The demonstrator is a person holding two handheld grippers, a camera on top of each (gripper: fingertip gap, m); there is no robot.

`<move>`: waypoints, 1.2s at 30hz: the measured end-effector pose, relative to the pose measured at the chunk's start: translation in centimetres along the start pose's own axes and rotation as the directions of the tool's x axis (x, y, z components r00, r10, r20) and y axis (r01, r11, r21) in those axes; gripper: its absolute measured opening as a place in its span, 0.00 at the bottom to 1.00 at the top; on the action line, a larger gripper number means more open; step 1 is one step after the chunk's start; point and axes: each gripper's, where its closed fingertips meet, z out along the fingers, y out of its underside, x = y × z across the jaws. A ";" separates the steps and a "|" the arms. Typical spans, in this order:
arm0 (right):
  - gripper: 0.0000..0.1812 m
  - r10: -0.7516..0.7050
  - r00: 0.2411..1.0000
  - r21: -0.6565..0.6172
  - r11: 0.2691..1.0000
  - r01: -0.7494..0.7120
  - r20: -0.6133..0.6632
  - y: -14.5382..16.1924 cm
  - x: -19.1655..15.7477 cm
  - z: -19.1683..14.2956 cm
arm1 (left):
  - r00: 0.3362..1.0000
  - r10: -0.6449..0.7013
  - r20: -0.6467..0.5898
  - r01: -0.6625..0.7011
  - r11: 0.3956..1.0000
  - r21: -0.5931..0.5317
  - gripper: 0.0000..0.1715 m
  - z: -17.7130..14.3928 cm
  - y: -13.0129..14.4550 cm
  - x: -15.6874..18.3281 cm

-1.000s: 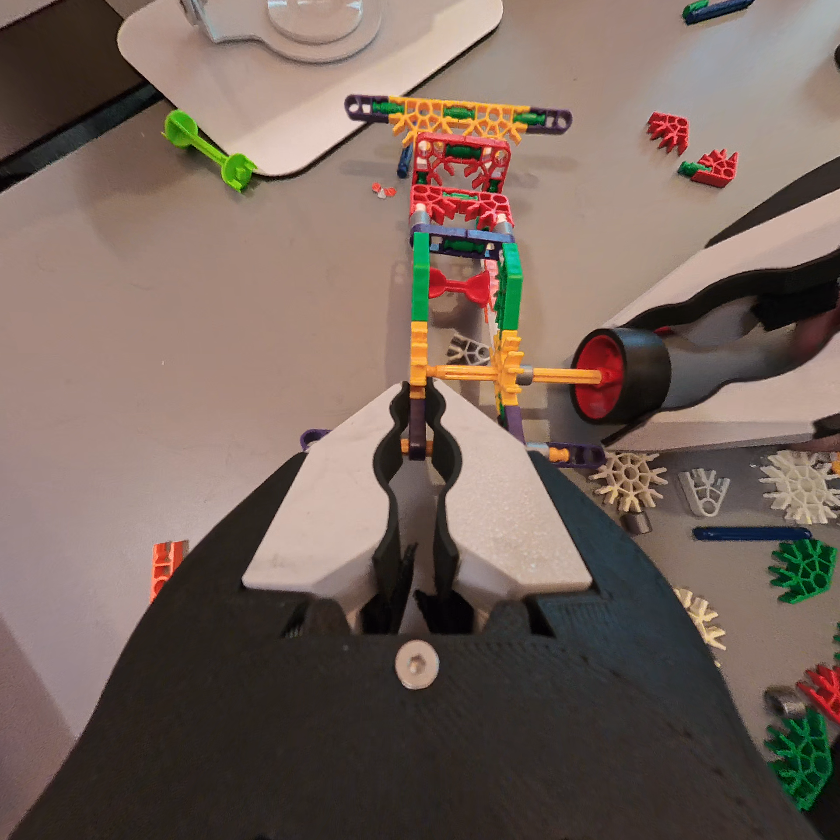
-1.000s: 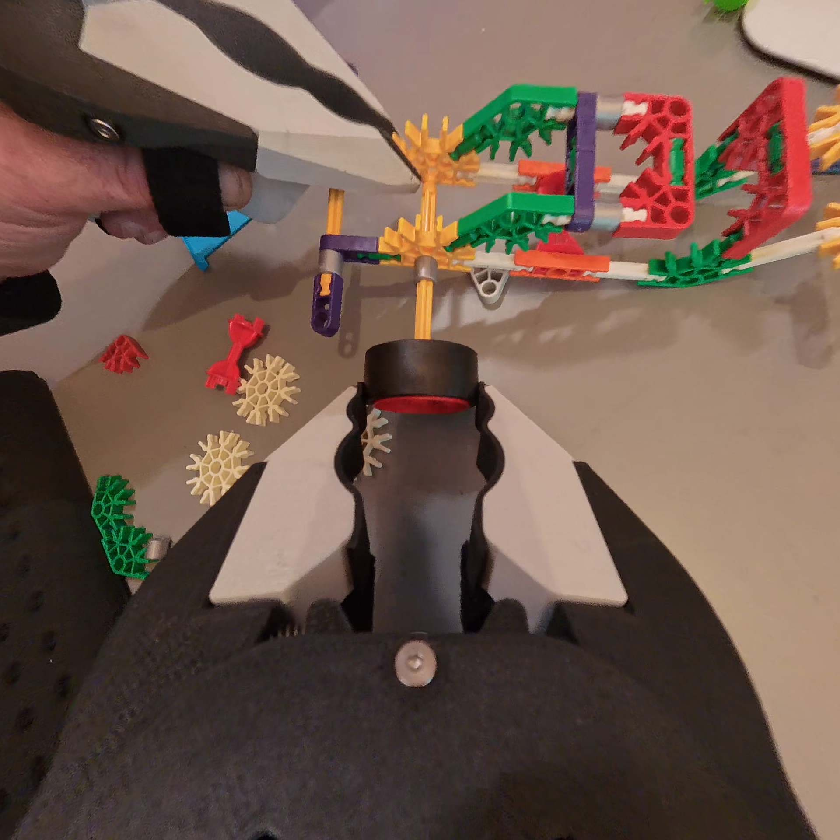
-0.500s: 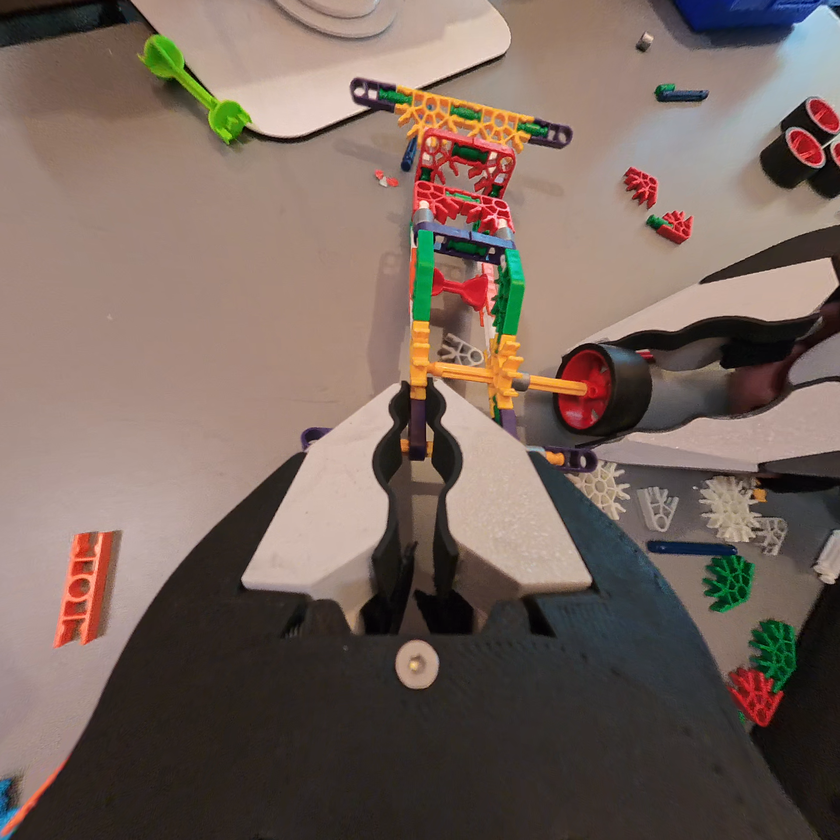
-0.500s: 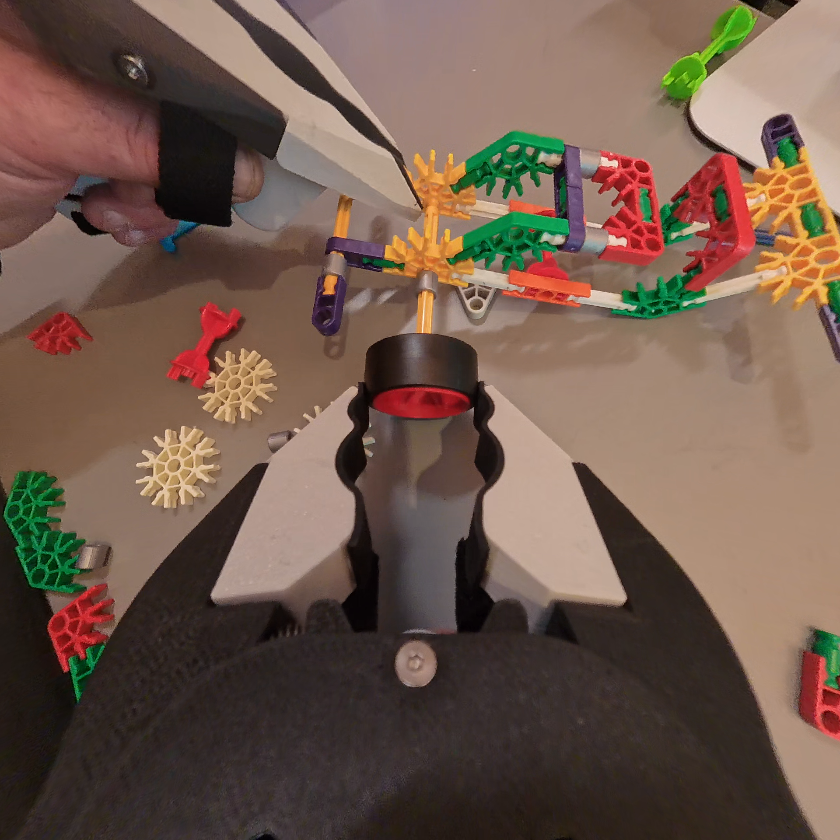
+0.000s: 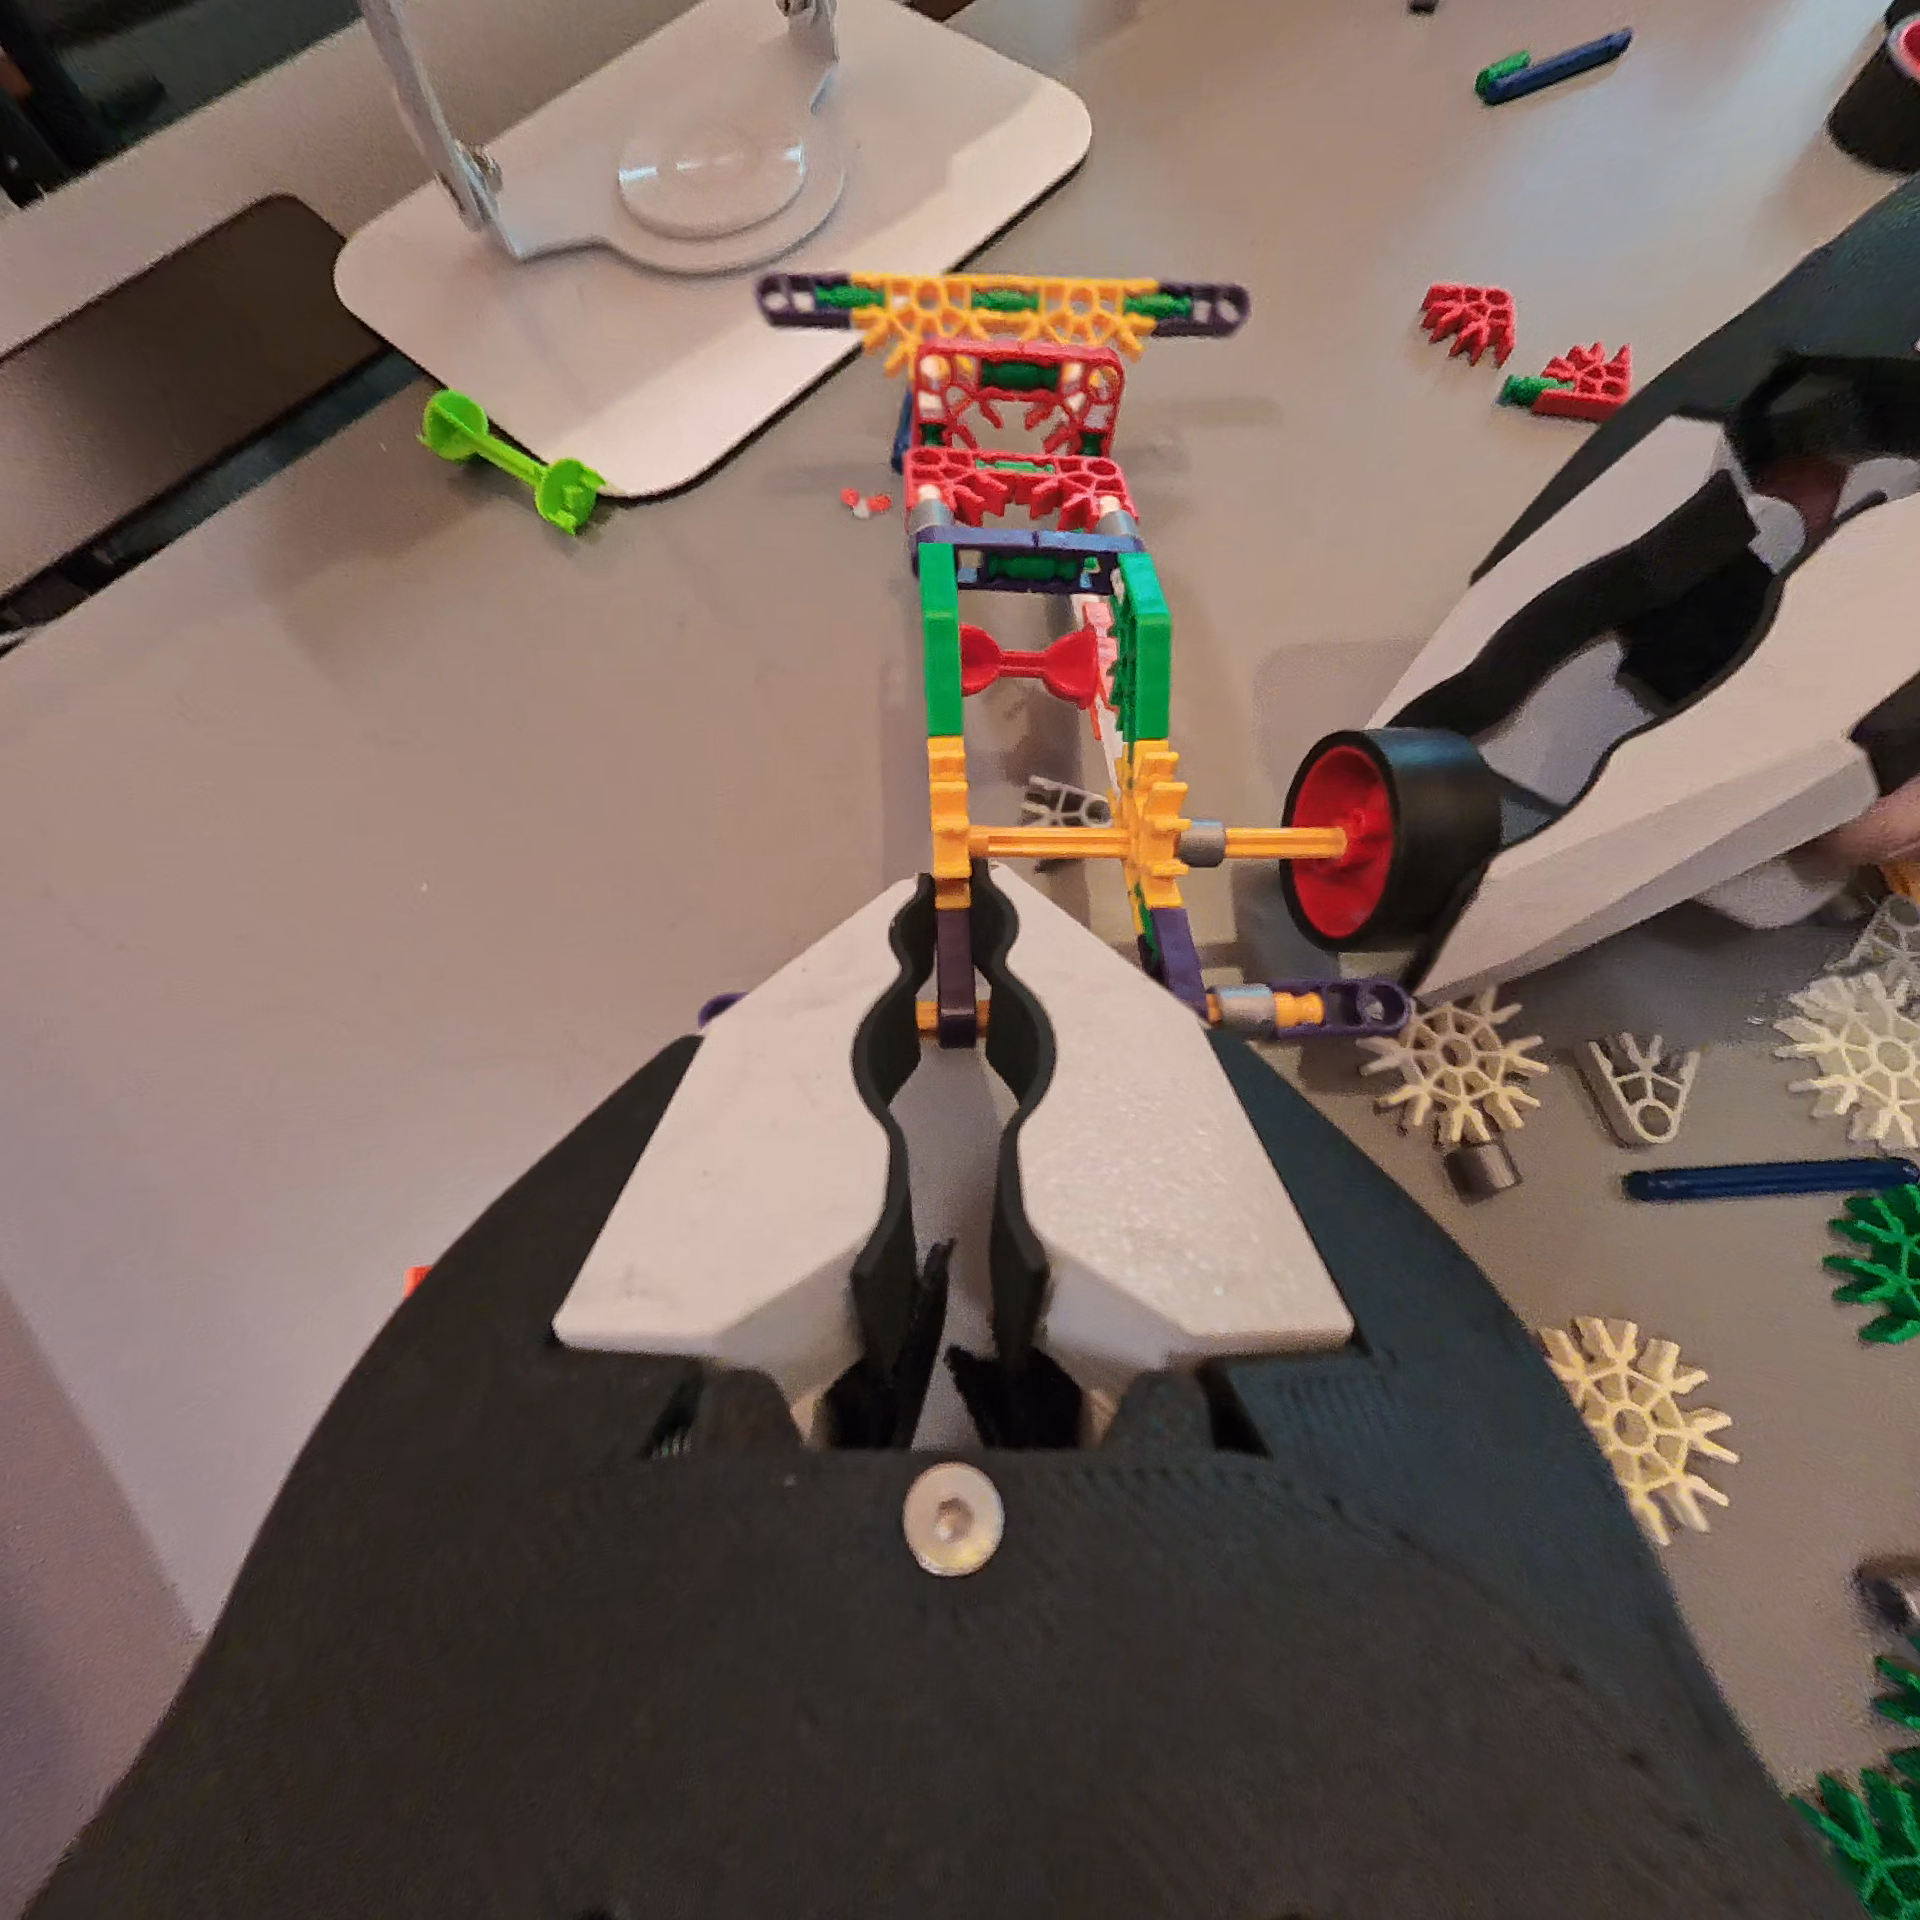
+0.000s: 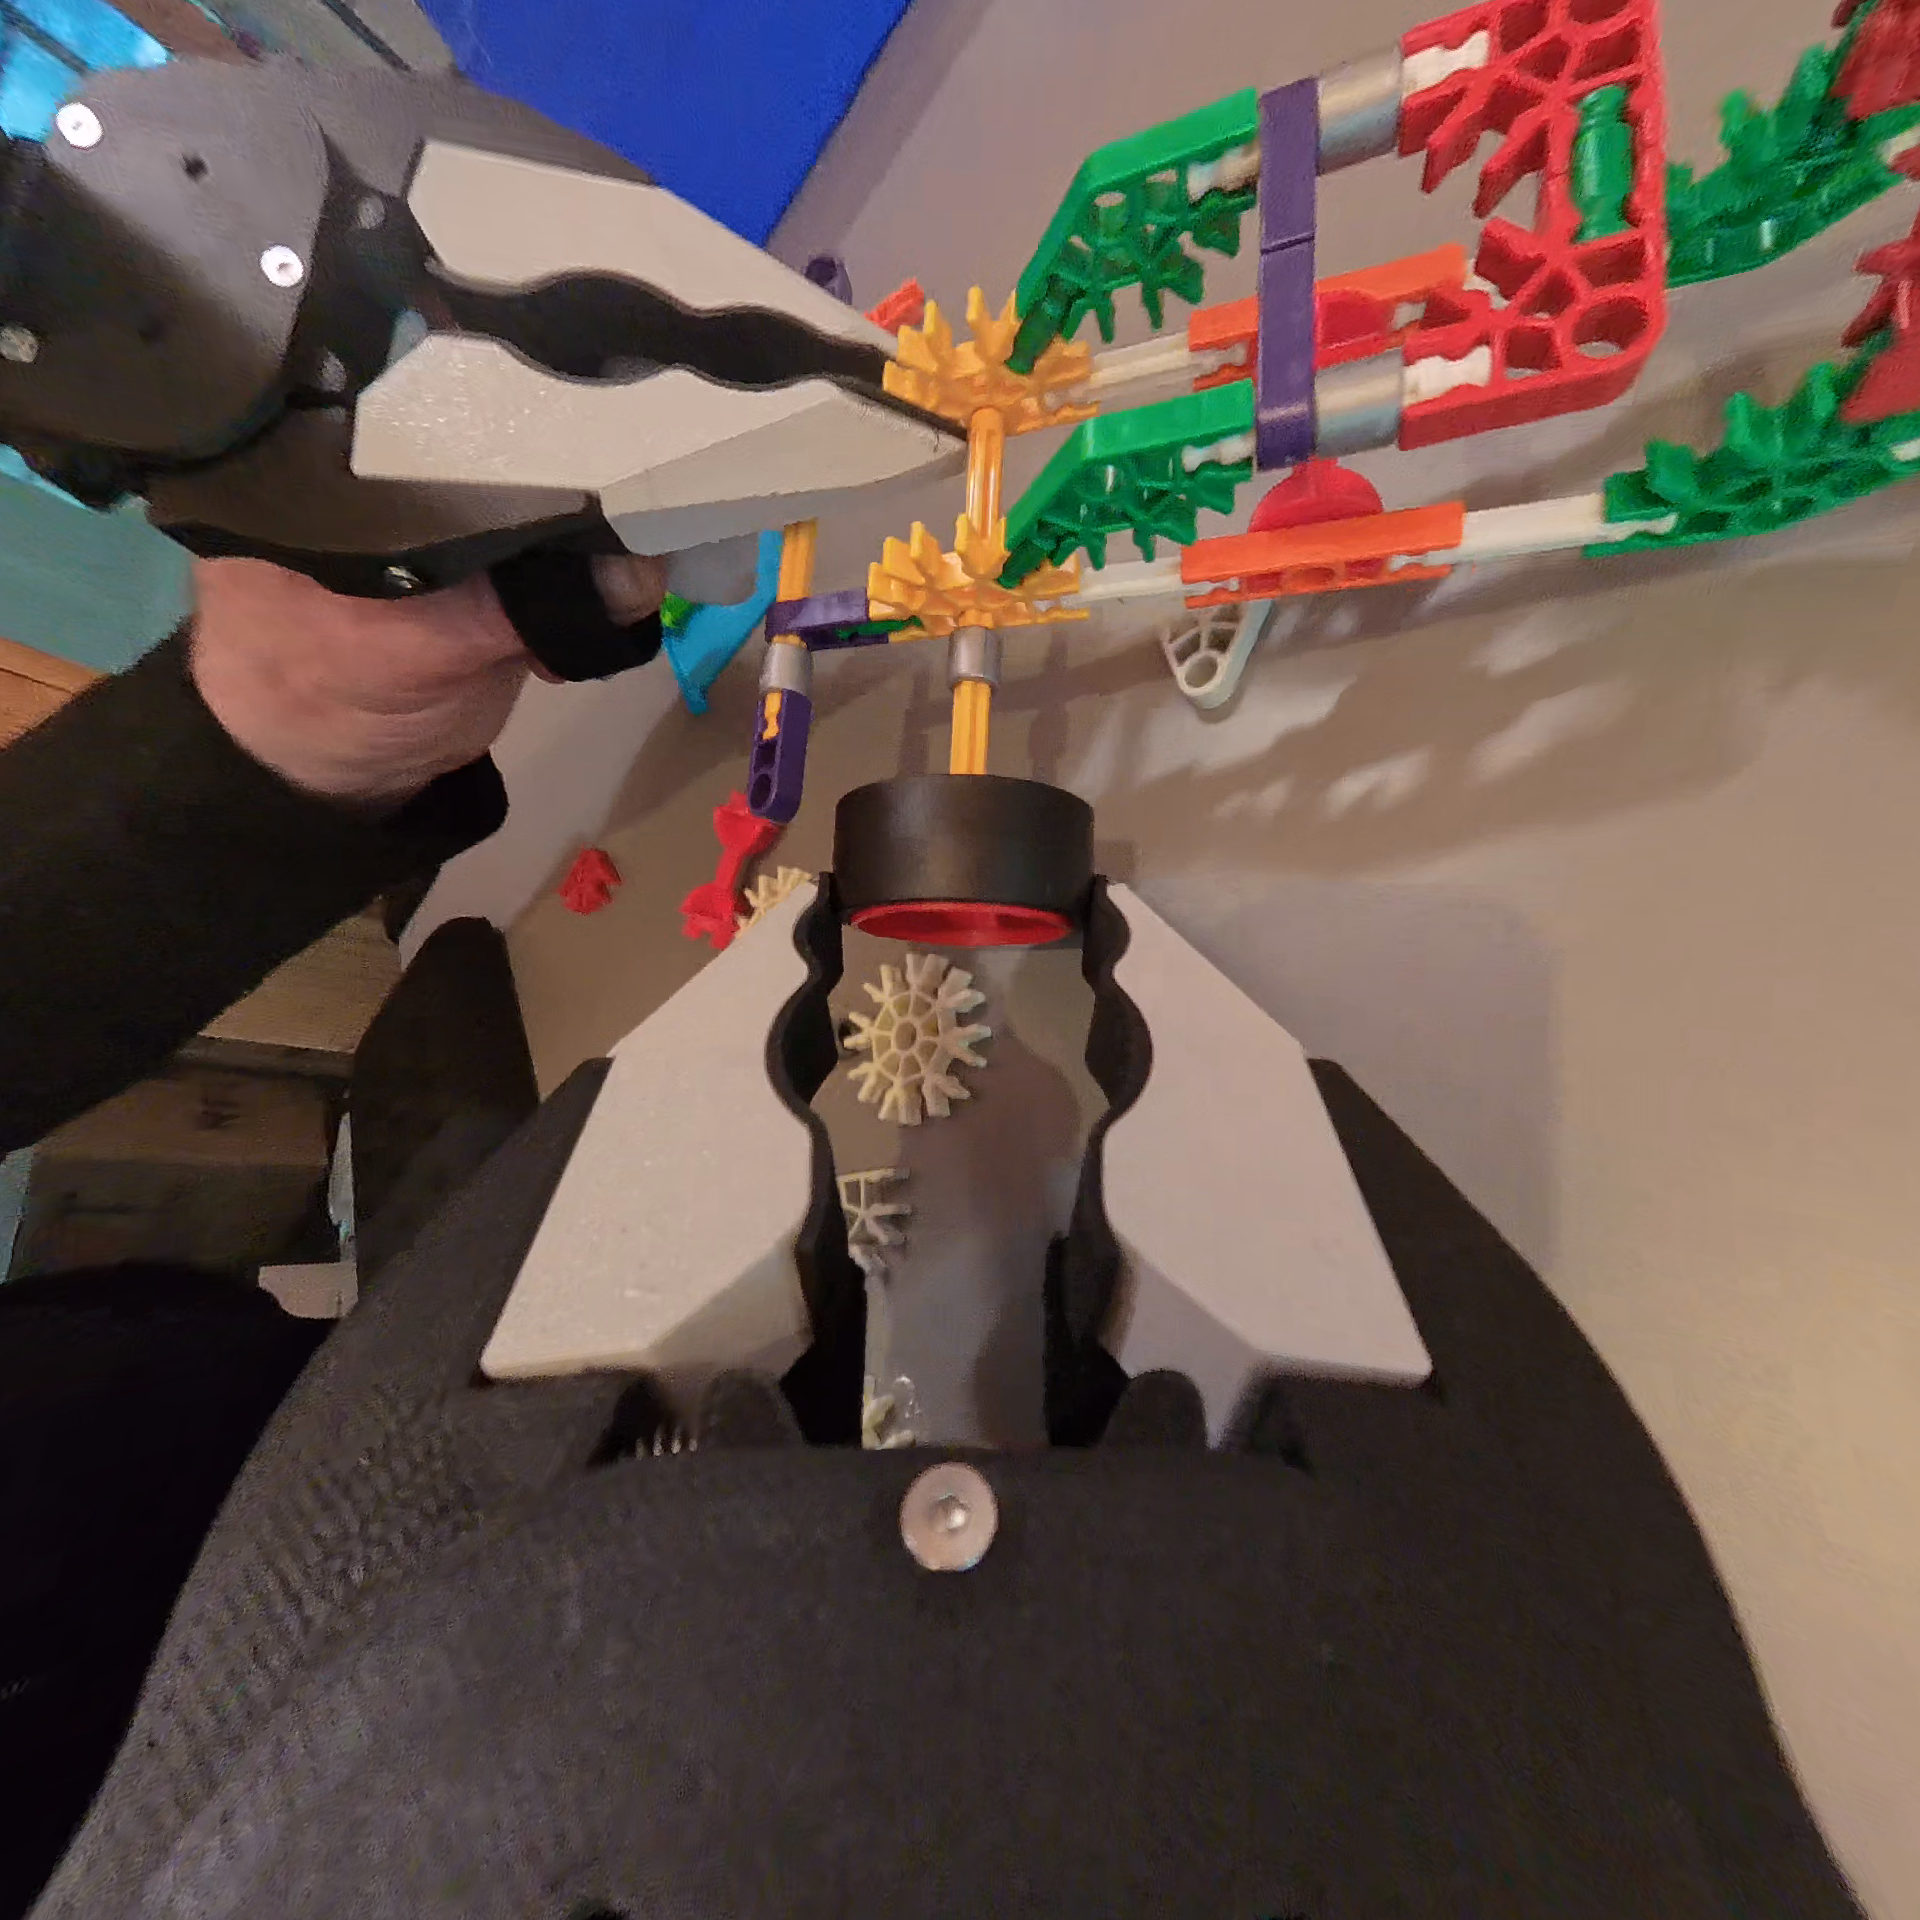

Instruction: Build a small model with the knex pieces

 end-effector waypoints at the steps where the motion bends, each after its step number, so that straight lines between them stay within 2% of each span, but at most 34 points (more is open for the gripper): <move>1: 0.24 -0.011 1.000 -0.004 1.000 0.011 0.002 -0.1 0.0 0.0 | 1.000 0.017 0.011 -0.017 1.000 0.006 0.01 -0.1 -0.1 -0.1; 4: 0.24 -0.144 0.985 -0.052 0.989 0.140 -0.091 -0.4 0.4 -0.3 | 0.988 0.150 0.042 -0.150 0.989 -0.004 0.01 -0.3 -0.5 0.1; 6: 0.24 -0.164 0.981 -0.043 0.986 0.160 -0.106 -1.1 0.1 -0.3 | 0.975 0.222 0.024 -0.222 0.975 0.000 0.01 -0.3 -0.8 1.2; 7: 0.24 -0.159 0.982 -0.042 0.987 0.156 -0.105 -1.3 0.2 -0.2 | 0.972 0.232 0.027 -0.232 0.972 0.023 0.01 -0.4 -1.3 1.8; 10: 0.24 -0.223 0.964 -0.054 0.975 0.217 -0.146 -1.5 0.6 0.4 | 0.965 0.248 0.082 -0.247 0.969 -0.021 0.01 -0.4 -1.2 1.2; 13: 0.24 -0.248 0.956 -0.030 0.969 0.246 -0.157 -2.0 0.3 0.6 | 0.975 0.205 0.085 -0.207 0.978 0.011 0.02 -0.9 -1.6 0.9; 20: 0.25 -0.285 0.943 0.028 0.956 0.293 -0.170 -3.4 -0.3 0.9 | 0.905 0.365 0.218 -0.373 0.928 -0.003 0.02 -2.4 -4.1 0.4; 24: 0.25 -0.296 0.932 0.018 0.952 0.306 -0.209 -3.5 0.5 0.2 | 0.828 0.505 0.246 -0.513 0.858 -0.034 0.02 -2.2 -5.7 1.4; 30: 0.25 -0.287 0.910 -0.044 0.957 0.287 -0.300 -2.2 4.2 -2.1 | 0.666 0.694 0.272 -0.707 0.704 -0.064 0.03 1.0 -8.1 4.7; 34: 0.26 -0.287 0.891 -0.102 0.958 0.268 -0.352 -1.3 7.0 -2.8 | 0.568 0.769 0.292 -0.782 0.616 -0.102 0.03 3.5 -8.3 5.7; 36: 0.26 -0.313 0.880 -0.107 0.950 0.294 -0.359 -1.2 7.4 -3.0 | 0.550 0.777 0.307 -0.792 0.601 -0.102 0.02 4.3 -8.1 5.5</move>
